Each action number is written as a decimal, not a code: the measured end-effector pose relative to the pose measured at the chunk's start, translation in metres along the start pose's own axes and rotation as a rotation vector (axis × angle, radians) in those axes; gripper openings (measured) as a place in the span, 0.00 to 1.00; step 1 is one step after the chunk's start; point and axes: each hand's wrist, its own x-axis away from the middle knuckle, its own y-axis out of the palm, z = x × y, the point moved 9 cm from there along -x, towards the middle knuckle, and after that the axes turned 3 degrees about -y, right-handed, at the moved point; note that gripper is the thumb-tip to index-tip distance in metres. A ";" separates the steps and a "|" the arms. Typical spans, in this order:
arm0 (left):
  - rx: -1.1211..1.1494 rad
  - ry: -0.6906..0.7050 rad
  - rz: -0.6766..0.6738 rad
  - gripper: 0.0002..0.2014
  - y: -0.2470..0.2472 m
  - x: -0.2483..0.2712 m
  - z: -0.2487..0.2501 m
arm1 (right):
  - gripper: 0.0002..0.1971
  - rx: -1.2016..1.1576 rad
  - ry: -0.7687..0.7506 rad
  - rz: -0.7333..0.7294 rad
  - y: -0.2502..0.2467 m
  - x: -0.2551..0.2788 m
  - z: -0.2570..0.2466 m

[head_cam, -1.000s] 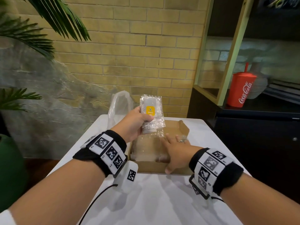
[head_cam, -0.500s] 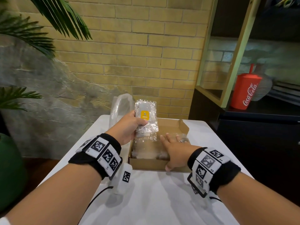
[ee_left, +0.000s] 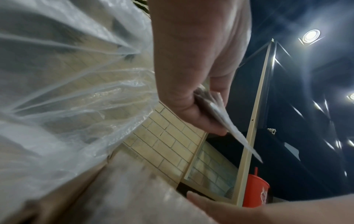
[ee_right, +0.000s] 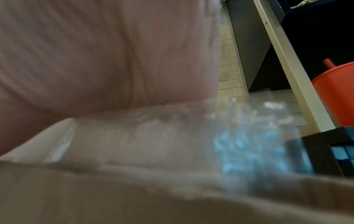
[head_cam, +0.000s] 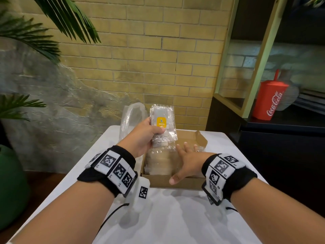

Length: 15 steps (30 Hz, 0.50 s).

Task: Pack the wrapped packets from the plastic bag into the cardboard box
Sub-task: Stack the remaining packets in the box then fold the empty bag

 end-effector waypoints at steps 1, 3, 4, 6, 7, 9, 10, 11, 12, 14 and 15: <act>0.011 0.007 0.002 0.14 0.001 0.000 0.001 | 0.64 0.000 0.002 0.002 0.000 0.001 0.001; 0.025 0.021 0.009 0.16 0.003 0.000 0.004 | 0.64 0.009 0.000 0.001 0.000 0.001 0.004; 0.031 0.025 0.013 0.17 0.004 -0.001 0.004 | 0.64 0.010 -0.004 -0.003 0.000 0.000 0.004; 0.048 0.030 0.021 0.18 0.008 -0.001 0.003 | 0.64 -0.022 -0.014 -0.005 -0.001 -0.002 0.007; 0.056 0.031 0.027 0.18 0.009 -0.001 0.003 | 0.64 -0.054 -0.029 0.005 -0.004 -0.001 0.007; 0.069 0.032 0.043 0.19 0.012 -0.003 0.001 | 0.63 -0.159 -0.104 0.082 -0.020 0.005 0.006; 0.067 0.036 0.049 0.19 0.013 -0.004 0.001 | 0.60 -0.244 -0.161 0.162 -0.033 0.011 0.004; 0.061 0.043 0.050 0.20 0.016 -0.005 0.001 | 0.55 -0.360 -0.211 0.261 -0.049 0.017 0.004; 0.056 0.050 0.044 0.20 0.019 -0.006 0.000 | 0.50 -0.491 -0.243 0.359 -0.064 0.023 0.008; 0.036 0.069 0.023 0.20 0.026 -0.007 0.000 | 0.40 -0.761 -0.288 0.492 -0.082 0.031 0.019; 0.019 0.081 0.013 0.19 0.029 -0.006 -0.001 | 0.35 -0.897 -0.311 0.519 -0.085 0.032 0.021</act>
